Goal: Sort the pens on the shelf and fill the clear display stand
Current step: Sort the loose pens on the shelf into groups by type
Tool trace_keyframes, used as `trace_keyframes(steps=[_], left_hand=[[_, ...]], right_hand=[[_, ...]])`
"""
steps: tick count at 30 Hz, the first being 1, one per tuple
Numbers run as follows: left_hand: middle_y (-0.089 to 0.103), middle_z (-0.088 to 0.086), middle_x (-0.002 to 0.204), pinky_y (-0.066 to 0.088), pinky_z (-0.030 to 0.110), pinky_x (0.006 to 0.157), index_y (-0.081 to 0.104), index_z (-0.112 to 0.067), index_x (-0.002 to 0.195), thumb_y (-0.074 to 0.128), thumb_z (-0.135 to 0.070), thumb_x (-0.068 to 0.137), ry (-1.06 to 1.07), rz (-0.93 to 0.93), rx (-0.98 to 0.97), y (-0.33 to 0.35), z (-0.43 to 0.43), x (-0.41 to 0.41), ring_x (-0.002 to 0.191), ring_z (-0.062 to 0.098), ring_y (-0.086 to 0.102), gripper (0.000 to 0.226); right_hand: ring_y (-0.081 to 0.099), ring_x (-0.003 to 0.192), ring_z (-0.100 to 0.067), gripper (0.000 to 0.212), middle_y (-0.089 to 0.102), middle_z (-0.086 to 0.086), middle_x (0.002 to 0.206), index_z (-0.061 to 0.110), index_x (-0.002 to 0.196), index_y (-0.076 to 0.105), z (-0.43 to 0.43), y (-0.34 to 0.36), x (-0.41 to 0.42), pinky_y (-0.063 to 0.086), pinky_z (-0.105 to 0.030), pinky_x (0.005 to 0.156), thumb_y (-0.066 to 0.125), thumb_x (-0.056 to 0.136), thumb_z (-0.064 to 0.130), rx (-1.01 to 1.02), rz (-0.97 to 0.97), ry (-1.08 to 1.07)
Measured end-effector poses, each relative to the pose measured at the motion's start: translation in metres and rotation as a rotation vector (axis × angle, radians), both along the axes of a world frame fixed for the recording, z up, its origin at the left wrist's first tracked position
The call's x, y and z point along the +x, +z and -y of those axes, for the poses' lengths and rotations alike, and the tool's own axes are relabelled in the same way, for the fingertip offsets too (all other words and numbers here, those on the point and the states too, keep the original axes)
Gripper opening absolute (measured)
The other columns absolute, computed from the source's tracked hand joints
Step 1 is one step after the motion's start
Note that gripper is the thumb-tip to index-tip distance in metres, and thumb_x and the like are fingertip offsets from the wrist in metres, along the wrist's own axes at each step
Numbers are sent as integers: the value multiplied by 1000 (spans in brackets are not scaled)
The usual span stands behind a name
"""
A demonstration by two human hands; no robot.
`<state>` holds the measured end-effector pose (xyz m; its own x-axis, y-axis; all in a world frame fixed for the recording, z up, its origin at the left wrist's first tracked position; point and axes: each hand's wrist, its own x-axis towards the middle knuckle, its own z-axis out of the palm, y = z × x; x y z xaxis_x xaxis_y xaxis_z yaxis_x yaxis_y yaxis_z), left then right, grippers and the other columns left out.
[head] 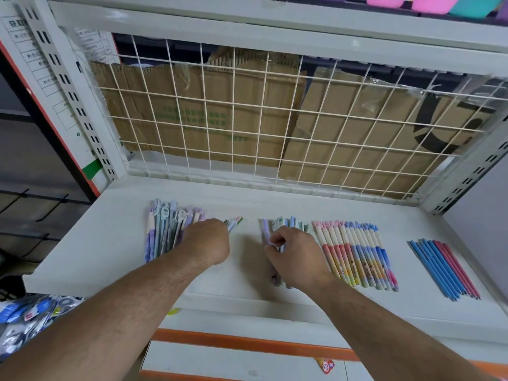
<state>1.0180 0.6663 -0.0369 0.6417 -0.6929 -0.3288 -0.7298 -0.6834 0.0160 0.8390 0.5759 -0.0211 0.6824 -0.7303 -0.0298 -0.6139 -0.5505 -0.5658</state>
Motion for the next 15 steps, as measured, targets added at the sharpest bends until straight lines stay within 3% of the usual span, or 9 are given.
trace_keyframes(steps=[2,4,6,9,11,12,13,15], left_hand=[[59,1,109,27,37,115,54,-10,118,52,-8,89,4,59,0,3,0,-4,134,23,48,30],[58,1,112,33,37,112,52,-7,121,53,-4,89,-33,102,64,7,2,-8,133,24,49,32],[55,0,97,36,36,109,51,-6,122,53,-4,90,-35,102,46,6,2,-8,121,24,57,32],[60,5,111,40,33,103,53,-10,114,48,-9,93,48,-40,-106,8,6,-3,113,25,58,22],[63,9,90,46,27,64,59,-10,95,50,-11,91,238,-359,-372,17,10,-4,80,25,60,10],[58,10,76,35,23,49,58,-9,87,51,-10,91,342,-608,-510,23,13,-8,62,21,52,8],[53,11,69,26,21,44,57,-7,84,52,-7,92,424,-832,-629,28,15,-13,52,18,42,9],[50,12,67,21,19,42,57,-5,84,54,-4,94,519,-1084,-768,37,18,-23,48,14,33,10]], right_hand=[[63,86,-15,11,68,8,94,21,90,66,1,-1,-2,56,-37,79,59,90,30,6,7,0],[64,82,-15,11,69,8,90,22,87,66,1,0,-3,56,-38,77,60,89,30,-9,9,2],[66,77,-16,12,70,7,87,22,85,67,0,1,-6,57,-38,73,60,90,31,-8,14,0],[67,65,-19,14,70,5,83,21,82,66,-1,5,-9,58,-39,66,60,91,29,32,30,-5],[67,65,-19,14,72,4,79,19,82,68,-2,9,-11,59,-40,65,61,92,28,76,66,-3],[67,65,-18,14,72,2,77,18,84,68,-3,11,-12,59,-38,64,62,93,27,122,101,1],[66,63,-15,15,72,1,76,16,86,69,-4,14,-12,58,-33,61,64,94,27,174,142,6],[60,57,-6,18,69,5,71,16,86,70,-4,17,-12,49,-20,56,68,94,31,259,218,7]])
